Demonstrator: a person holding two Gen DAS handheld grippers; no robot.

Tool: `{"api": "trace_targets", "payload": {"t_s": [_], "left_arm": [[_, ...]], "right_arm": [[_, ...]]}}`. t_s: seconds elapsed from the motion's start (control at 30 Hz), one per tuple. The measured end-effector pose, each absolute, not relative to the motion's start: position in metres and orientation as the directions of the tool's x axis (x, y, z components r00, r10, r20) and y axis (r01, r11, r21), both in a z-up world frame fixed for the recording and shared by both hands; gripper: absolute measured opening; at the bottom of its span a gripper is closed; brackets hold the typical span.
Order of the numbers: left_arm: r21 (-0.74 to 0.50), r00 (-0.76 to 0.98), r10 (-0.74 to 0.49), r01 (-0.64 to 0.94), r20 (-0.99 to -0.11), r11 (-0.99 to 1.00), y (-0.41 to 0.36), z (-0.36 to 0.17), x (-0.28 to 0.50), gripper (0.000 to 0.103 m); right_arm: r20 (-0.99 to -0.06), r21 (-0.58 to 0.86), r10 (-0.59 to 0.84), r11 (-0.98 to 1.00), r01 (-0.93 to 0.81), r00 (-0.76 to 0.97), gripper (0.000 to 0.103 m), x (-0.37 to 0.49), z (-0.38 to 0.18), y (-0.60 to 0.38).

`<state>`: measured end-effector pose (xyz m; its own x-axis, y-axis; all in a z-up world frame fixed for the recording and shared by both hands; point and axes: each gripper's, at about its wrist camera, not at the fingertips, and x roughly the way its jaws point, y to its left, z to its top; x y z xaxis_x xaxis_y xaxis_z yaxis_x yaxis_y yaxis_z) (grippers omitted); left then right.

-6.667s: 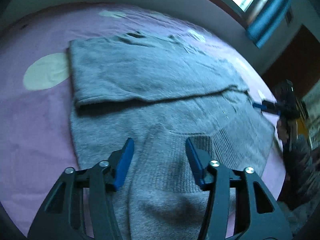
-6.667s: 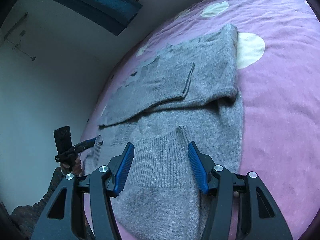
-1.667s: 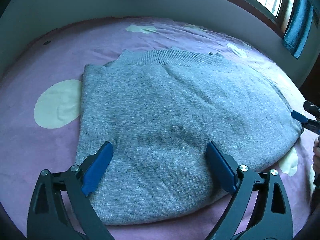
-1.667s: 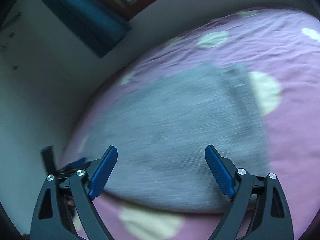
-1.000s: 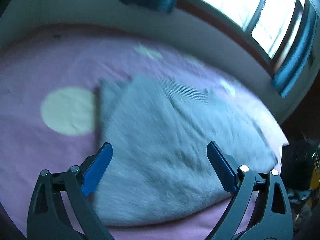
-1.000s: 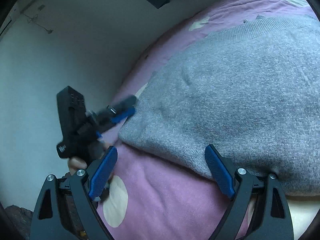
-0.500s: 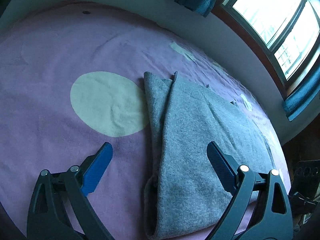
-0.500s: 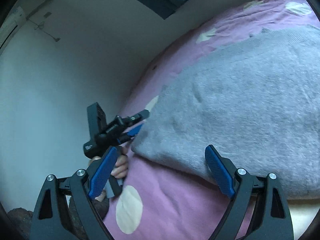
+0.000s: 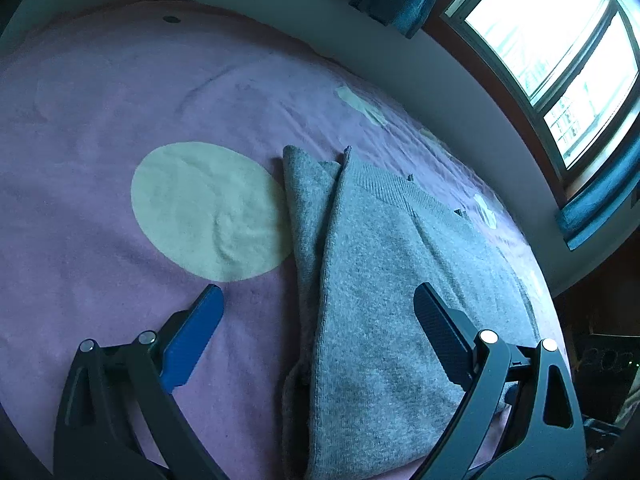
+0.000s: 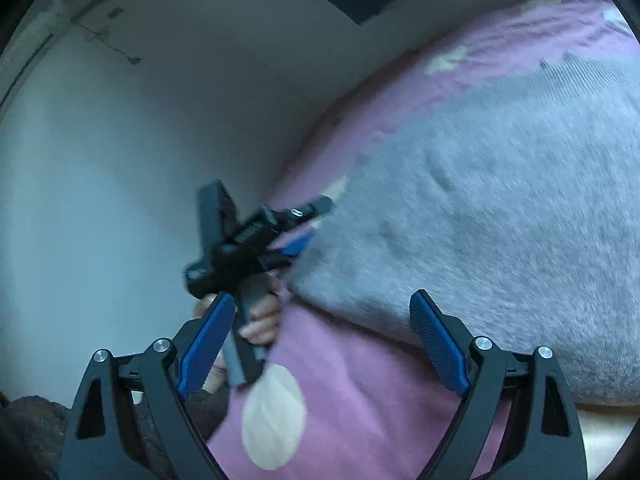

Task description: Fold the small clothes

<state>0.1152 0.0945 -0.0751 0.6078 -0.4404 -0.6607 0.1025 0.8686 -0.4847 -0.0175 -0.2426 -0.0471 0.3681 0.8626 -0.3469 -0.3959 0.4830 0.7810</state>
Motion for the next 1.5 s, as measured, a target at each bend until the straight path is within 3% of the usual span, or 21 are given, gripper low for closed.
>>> {"api": "trace_targets", "payload": {"t_s": [0.13, 0.27, 0.6, 0.67, 0.83, 0.93, 1.0, 1.03, 1.07, 1.23, 1.5], "left_arm": [[-0.484, 0.608, -0.441, 0.105, -0.660, 0.869, 0.094, -0.076, 0.115, 0.095], [-0.486, 0.601, -0.449, 0.113, -0.661, 0.867, 0.092, -0.073, 0.120, 0.095], [-0.542, 0.558, -0.510, 0.124, -0.654, 0.831, 0.086, -0.078, 0.147, 0.092], [-0.547, 0.554, -0.514, 0.121, -0.655, 0.828, 0.086, -0.079, 0.151, 0.081], [-0.489, 0.533, -0.479, 0.135, -0.697, 0.862, 0.075, -0.076, 0.159, 0.076], [-0.425, 0.516, -0.439, 0.153, -0.735, 0.892, 0.064, -0.074, 0.160, 0.064], [-0.383, 0.508, -0.408, 0.158, -0.759, 0.910, 0.059, -0.072, 0.162, 0.051], [-0.394, 0.484, -0.423, 0.168, -0.766, 0.904, 0.057, -0.073, 0.164, 0.023], [-0.416, 0.460, -0.443, 0.165, -0.770, 0.894, 0.056, -0.075, 0.166, 0.017], [-0.412, 0.458, -0.435, 0.156, -0.775, 0.898, 0.050, -0.068, 0.168, 0.010], [-0.539, 0.457, -0.561, 0.193, -0.690, 0.820, 0.008, -0.023, 0.169, 0.009]], "right_arm": [[-0.411, 0.810, 0.867, 0.489, -0.324, 0.280, 0.086, -0.007, -0.078, -0.234], [-0.430, 0.769, 0.855, 0.515, -0.378, 0.290, 0.088, -0.012, -0.069, -0.225], [-0.293, 0.831, 0.846, 0.456, -0.319, 0.446, 0.088, -0.013, -0.060, -0.275], [-0.289, 0.838, 0.838, 0.455, -0.301, 0.462, 0.088, -0.013, -0.062, -0.282], [-0.279, 0.847, 0.833, 0.448, -0.287, 0.478, 0.088, -0.016, -0.059, -0.293], [-0.304, 0.828, 0.823, 0.478, -0.295, 0.480, 0.088, -0.018, -0.051, -0.305], [-0.313, 0.821, 0.818, 0.489, -0.296, 0.483, 0.088, -0.020, -0.048, -0.310], [-0.316, 0.819, 0.815, 0.493, -0.294, 0.486, 0.088, -0.021, -0.046, -0.314], [-0.319, 0.817, 0.813, 0.497, -0.294, 0.487, 0.088, -0.023, -0.045, -0.317], [-0.352, 0.790, 0.788, 0.540, -0.292, 0.504, 0.088, -0.037, -0.044, -0.342], [-0.413, 0.744, 0.740, 0.610, -0.272, 0.530, 0.088, -0.061, -0.044, -0.389]]}}
